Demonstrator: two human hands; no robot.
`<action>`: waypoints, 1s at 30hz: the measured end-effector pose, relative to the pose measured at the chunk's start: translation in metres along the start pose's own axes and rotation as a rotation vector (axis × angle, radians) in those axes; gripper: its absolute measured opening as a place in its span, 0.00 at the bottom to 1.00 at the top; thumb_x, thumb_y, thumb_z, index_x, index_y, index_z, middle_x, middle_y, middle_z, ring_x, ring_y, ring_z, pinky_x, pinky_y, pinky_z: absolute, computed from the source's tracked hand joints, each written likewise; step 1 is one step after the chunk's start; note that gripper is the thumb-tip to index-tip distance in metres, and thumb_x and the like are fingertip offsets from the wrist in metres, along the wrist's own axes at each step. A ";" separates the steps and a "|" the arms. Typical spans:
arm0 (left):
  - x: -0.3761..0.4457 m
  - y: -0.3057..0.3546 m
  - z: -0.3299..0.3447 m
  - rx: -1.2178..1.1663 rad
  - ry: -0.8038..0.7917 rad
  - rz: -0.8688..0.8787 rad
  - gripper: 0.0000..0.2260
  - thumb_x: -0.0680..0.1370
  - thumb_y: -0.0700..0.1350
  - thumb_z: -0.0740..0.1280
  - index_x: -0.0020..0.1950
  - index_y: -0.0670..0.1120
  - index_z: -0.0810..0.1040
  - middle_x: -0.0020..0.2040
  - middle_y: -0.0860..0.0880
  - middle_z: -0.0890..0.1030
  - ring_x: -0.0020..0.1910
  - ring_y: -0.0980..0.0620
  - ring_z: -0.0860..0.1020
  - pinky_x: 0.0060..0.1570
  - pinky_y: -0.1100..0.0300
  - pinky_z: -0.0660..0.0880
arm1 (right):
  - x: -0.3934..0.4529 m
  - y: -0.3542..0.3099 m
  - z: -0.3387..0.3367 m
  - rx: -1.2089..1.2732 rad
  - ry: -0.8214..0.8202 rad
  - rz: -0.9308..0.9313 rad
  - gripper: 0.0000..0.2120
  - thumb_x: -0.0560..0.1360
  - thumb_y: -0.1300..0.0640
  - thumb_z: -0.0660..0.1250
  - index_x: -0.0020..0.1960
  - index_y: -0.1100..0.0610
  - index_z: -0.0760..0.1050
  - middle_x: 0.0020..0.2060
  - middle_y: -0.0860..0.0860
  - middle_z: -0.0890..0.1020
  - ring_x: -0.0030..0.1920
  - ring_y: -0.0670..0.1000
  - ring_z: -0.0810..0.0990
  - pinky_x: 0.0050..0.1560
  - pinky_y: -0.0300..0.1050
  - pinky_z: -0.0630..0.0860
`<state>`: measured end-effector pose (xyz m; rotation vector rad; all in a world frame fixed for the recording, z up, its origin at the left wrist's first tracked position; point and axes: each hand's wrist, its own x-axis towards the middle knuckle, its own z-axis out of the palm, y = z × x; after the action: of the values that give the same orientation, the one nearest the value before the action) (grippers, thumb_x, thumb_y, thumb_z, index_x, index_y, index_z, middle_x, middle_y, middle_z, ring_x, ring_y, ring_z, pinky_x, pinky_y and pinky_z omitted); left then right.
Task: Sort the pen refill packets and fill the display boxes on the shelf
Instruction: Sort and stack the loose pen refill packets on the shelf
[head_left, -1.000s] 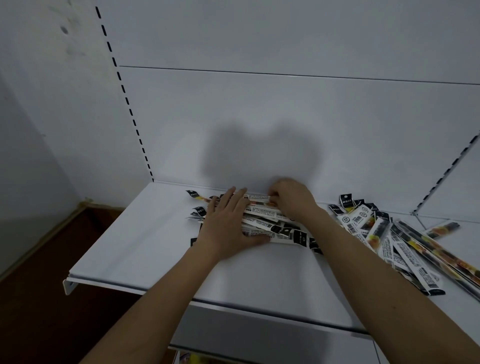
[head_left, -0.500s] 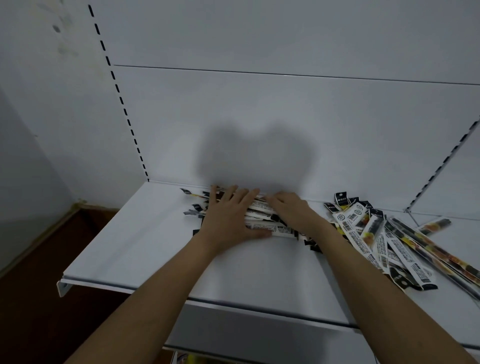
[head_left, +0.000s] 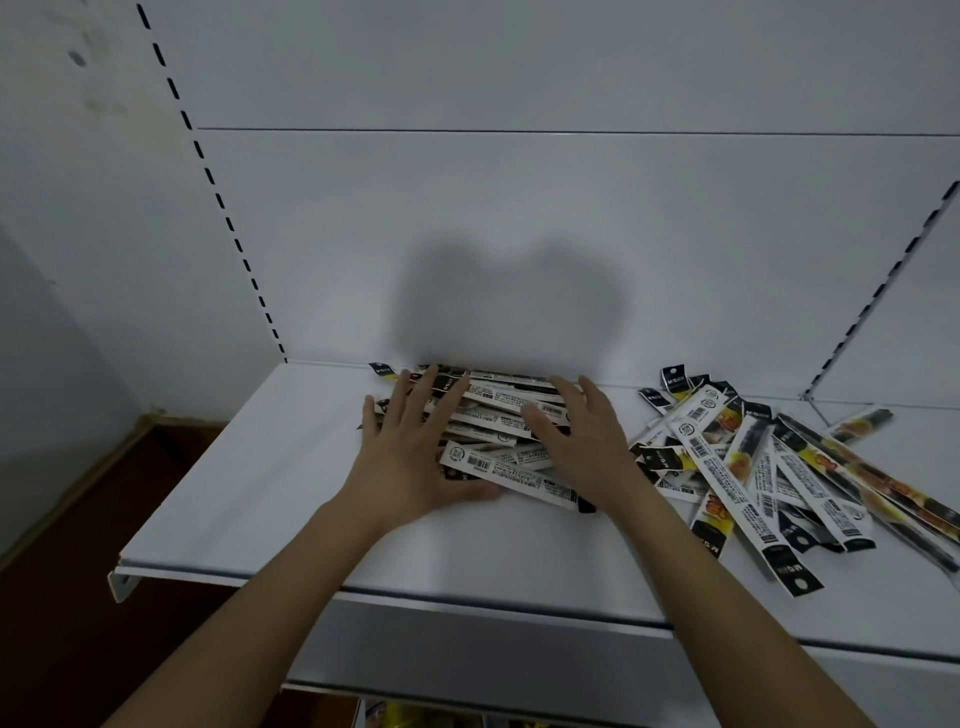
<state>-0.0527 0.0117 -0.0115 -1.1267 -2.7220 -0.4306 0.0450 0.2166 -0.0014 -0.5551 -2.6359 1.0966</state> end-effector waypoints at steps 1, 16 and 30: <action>0.005 0.004 0.002 0.006 -0.005 -0.026 0.52 0.61 0.83 0.54 0.79 0.63 0.40 0.81 0.53 0.42 0.79 0.48 0.37 0.74 0.36 0.40 | 0.001 -0.002 0.003 0.018 0.039 0.043 0.35 0.77 0.32 0.55 0.79 0.47 0.56 0.80 0.53 0.50 0.79 0.55 0.47 0.78 0.58 0.49; 0.031 0.010 0.017 0.029 0.079 0.007 0.44 0.67 0.81 0.44 0.79 0.64 0.48 0.81 0.54 0.50 0.80 0.47 0.45 0.72 0.32 0.41 | 0.072 -0.021 -0.002 -0.380 0.270 -0.226 0.17 0.80 0.63 0.59 0.67 0.56 0.75 0.65 0.55 0.78 0.61 0.59 0.77 0.58 0.52 0.72; 0.030 0.009 0.022 -0.031 0.133 -0.028 0.35 0.71 0.71 0.49 0.75 0.61 0.66 0.75 0.52 0.67 0.75 0.45 0.61 0.73 0.36 0.48 | 0.090 -0.042 0.014 -0.725 0.124 -0.140 0.12 0.75 0.69 0.63 0.53 0.60 0.80 0.50 0.55 0.82 0.51 0.57 0.81 0.43 0.42 0.68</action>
<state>-0.0686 0.0450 -0.0226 -1.0296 -2.6270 -0.5333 -0.0520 0.2195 0.0252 -0.5226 -2.8512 0.0298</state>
